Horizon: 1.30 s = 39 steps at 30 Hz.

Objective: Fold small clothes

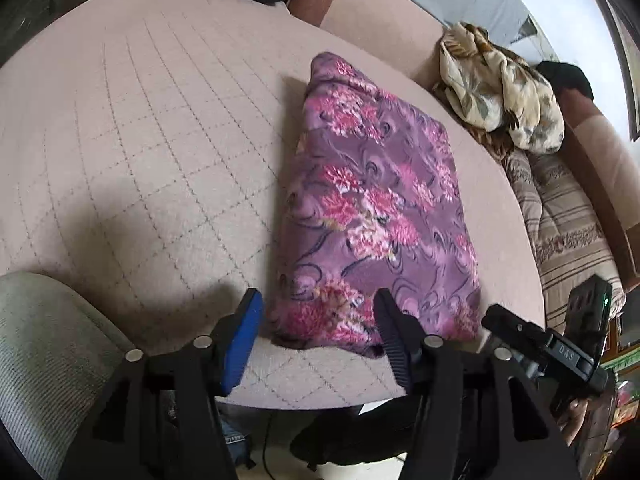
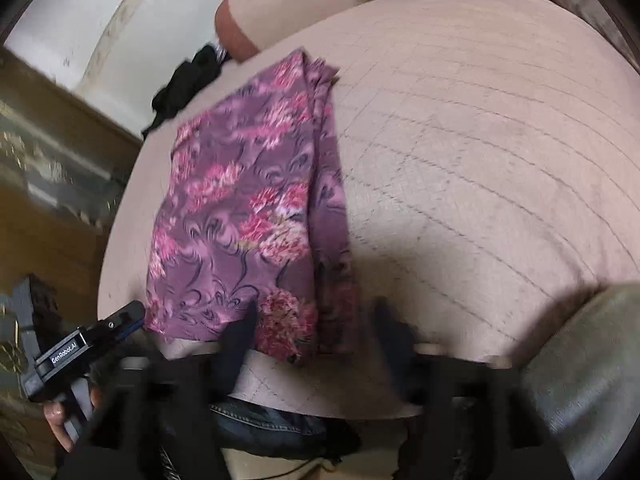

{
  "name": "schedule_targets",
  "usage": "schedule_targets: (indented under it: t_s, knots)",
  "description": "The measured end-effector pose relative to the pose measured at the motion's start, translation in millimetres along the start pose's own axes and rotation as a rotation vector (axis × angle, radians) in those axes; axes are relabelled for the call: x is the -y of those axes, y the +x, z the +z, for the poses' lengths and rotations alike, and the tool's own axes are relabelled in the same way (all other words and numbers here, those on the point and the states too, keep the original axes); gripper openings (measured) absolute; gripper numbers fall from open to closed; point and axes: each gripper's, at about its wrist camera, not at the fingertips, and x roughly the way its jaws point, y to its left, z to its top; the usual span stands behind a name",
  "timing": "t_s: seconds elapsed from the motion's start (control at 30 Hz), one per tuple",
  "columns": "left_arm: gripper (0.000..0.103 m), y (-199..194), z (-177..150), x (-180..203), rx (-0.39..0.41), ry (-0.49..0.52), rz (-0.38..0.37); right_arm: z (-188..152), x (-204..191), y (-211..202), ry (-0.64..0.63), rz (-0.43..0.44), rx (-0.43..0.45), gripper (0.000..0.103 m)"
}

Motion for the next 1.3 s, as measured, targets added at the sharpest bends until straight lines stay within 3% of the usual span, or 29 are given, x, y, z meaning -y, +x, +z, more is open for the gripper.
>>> schedule_targets:
  t_s: [0.1,0.17,0.23,0.27,0.3,0.4,0.5,0.6,0.77,0.83,0.87,0.9,0.97,1.1,1.23,1.3]
  knots:
    - [0.059,14,3,-1,-0.041,-0.008,0.004,3,6,8,0.035,0.033,-0.037,0.077]
    - [0.058,26,4,2,-0.066,0.002,0.009,5,3,18,0.027,0.04,-0.061,0.069]
    - [0.041,30,3,7,-0.07,0.026,0.041,5,-11,24,-0.051,-0.008,-0.068,0.039]
    - [0.014,29,3,10,-0.06,0.048,0.063,4,-16,28,-0.079,-0.025,-0.084,0.013]
    - [0.007,24,2,13,-0.057,0.061,0.05,3,-19,31,-0.092,-0.031,-0.097,0.013]
    - [0.007,-11,-1,16,0.012,0.09,0.035,3,-22,3,-0.081,-0.031,-0.03,0.012]
    - [0.007,3,-8,3,-0.068,0.063,0.036,0,-16,-11,-0.073,-0.033,-0.012,0.011]
    - [0.007,22,-7,6,-0.108,0.065,0.09,-1,-1,14,-0.035,-0.05,-0.091,0.011]
    - [0.014,20,-14,28,-0.065,0.174,0.191,2,-9,22,-0.075,-0.075,-0.112,0.018]
    - [0.02,11,-18,36,-0.037,0.189,0.232,2,-11,18,-0.069,-0.084,-0.112,0.03]
    - [0.029,4,-21,38,-0.013,0.199,0.234,-1,-13,12,-0.073,-0.089,-0.103,0.044]
    - [0.045,-4,-27,40,0.01,0.207,0.231,-3,-19,1,-0.084,-0.089,-0.079,0.062]
    - [0.064,-19,-35,40,0.047,0.202,0.25,-12,-25,-22,-0.095,-0.09,-0.035,0.08]
    - [0.07,-58,-51,47,0.116,0.198,0.24,-27,-35,-60,-0.08,-0.072,-0.001,0.081]
    - [0.077,-98,-60,72,0.183,0.248,0.277,-40,-53,-102,-0.098,-0.1,0.045,0.082]
    - [0.086,-116,-60,85,0.217,0.284,0.307,-43,-65,-121,-0.107,-0.111,0.072,0.083]
